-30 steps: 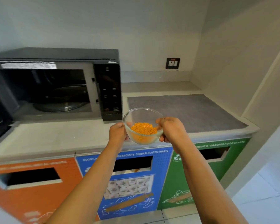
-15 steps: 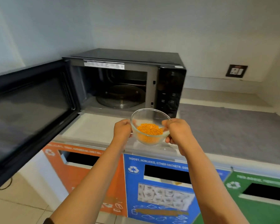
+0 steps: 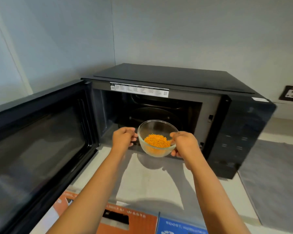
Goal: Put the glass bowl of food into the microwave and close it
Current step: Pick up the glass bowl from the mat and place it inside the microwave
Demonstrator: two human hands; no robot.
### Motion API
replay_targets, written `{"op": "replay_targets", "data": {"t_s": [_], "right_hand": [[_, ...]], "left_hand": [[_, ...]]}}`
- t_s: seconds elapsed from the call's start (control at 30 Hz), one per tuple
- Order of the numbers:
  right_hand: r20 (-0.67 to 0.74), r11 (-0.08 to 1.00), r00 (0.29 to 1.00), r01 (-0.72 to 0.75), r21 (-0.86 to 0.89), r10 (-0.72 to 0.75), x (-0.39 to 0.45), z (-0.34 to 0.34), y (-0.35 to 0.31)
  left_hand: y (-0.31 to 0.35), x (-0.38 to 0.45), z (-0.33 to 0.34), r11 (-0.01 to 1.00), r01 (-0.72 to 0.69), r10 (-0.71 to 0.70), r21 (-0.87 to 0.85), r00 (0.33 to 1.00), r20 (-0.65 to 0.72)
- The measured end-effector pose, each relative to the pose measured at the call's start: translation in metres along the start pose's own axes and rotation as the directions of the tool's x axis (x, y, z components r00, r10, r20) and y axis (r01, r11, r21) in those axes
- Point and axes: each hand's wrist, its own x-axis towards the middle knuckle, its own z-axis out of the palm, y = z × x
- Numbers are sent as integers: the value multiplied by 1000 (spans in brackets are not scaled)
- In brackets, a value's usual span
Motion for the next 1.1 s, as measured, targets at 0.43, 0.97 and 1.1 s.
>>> {"op": "replay_targets", "data": {"t_s": [0.43, 0.97, 1.1], "right_hand": [[-162, 995, 984, -55, 83, 68, 140, 46, -6], [-108, 946, 990, -53, 318, 91, 198, 74, 1], [-70, 923, 989, -97, 374, 132, 204, 75, 1]], "left_hand": [[46, 103, 29, 979, 65, -13, -192, 966, 259], [40, 167, 58, 996, 7, 11, -94, 980, 197], [43, 172, 61, 995, -13, 33, -94, 976, 213]]}}
